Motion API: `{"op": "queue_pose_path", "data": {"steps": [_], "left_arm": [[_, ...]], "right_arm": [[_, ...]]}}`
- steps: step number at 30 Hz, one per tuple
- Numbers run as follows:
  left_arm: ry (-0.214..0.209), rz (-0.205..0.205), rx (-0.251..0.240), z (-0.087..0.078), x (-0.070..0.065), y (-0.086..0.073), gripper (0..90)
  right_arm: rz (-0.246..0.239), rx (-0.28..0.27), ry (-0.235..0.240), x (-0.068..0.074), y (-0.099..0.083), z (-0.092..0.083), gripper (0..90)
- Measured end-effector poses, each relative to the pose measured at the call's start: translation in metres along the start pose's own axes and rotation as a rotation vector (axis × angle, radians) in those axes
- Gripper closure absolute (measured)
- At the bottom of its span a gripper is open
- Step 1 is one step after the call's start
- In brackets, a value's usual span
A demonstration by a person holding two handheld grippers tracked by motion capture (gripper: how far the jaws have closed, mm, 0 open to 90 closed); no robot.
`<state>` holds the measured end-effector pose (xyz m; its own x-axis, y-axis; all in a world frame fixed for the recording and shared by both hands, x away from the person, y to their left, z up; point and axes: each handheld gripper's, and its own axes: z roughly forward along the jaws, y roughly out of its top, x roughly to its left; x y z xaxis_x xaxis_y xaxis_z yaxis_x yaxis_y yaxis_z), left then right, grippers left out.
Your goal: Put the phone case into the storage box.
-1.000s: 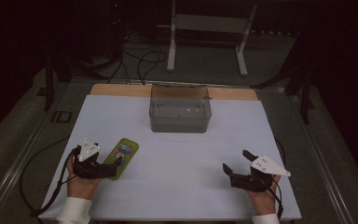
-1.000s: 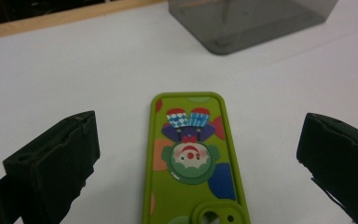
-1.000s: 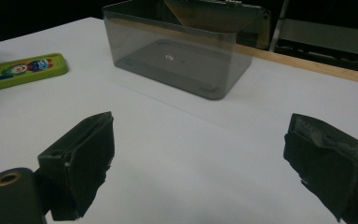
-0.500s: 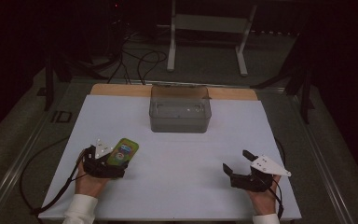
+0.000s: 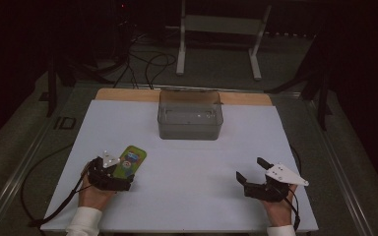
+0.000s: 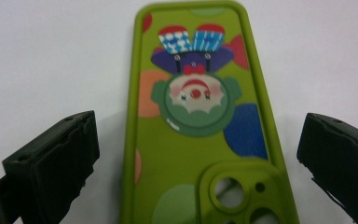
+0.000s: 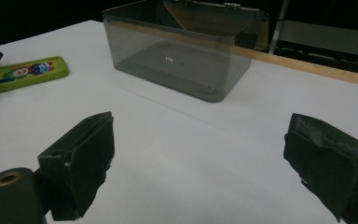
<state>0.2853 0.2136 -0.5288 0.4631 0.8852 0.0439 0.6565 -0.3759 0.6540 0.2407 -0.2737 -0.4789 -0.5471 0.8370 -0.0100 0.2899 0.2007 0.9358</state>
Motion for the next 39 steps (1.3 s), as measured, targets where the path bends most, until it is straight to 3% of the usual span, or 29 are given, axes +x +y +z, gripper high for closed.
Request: {"op": "queue_pose_path", "data": {"steps": [2, 5, 13, 21, 31, 39], "left_arm": [[0.005, -0.003, 0.040, 0.003, 0.000, -0.001, 0.0], [-0.024, -0.034, 0.056, 0.004, 0.003, -0.001, 2.7], [-0.044, -0.022, 0.113, 0.003, 0.005, 0.006, 10.3], [-0.050, -0.009, 0.128, 0.002, 0.005, 0.008, 14.8], [-0.005, -0.023, 0.078, -0.003, 0.001, 0.013, 15.5], [-0.019, -0.001, -0.040, -0.019, -0.008, 0.027, 15.4]], "right_arm": [[-0.001, -0.001, -0.001, 0.000, 0.000, 0.000, 8.6], [0.001, -0.002, -0.003, 0.000, 0.000, 0.000, 8.6], [0.003, 0.007, -0.004, 0.000, 0.000, 0.001, 8.6], [0.005, 0.013, 0.002, 0.001, 0.000, 0.002, 8.6], [0.005, 0.035, 0.019, 0.001, 0.000, 0.004, 8.6], [0.017, 0.041, 0.030, 0.002, 0.003, 0.005, 8.5]]}}
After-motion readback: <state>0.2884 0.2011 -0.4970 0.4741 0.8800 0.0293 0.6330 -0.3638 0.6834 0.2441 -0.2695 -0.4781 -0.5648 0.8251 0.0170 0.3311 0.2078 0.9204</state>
